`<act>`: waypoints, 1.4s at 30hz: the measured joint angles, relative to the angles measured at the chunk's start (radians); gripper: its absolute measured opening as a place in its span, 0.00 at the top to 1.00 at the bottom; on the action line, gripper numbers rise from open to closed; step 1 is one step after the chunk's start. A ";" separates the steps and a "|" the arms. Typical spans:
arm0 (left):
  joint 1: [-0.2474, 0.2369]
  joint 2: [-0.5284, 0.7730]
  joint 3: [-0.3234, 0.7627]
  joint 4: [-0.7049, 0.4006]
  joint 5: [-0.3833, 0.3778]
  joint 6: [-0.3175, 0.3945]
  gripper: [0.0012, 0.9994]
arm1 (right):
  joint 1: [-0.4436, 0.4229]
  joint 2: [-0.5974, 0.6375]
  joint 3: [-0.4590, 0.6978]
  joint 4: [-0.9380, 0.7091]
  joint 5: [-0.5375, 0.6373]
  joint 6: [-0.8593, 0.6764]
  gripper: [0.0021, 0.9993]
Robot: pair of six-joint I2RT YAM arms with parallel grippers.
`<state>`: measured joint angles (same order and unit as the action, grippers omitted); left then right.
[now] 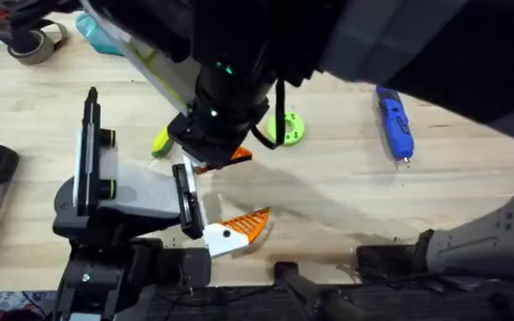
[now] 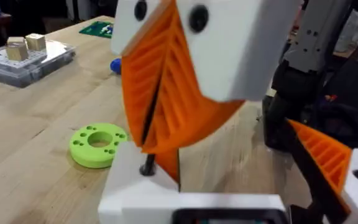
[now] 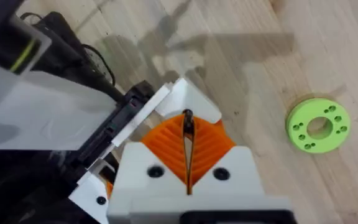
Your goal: Pick up the gripper from the table and insert it into the empty holder that is missing its gripper. Then pick up a screw, insert it into the mounting hole, and use the screwdriver to tighten it. Finally, clean up the table by picking up the vegetable and placing it into the bucket.
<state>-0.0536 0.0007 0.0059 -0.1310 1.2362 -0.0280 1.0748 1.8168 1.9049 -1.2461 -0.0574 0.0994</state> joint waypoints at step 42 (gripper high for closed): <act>0.000 0.000 0.000 0.000 0.000 -0.011 0.01 | 0.000 0.020 0.011 0.011 0.000 -0.003 1.00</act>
<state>-0.0536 0.0010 0.0059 -0.1310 1.2358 -0.0391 1.0748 1.8366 1.9156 -1.2355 -0.0578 0.0967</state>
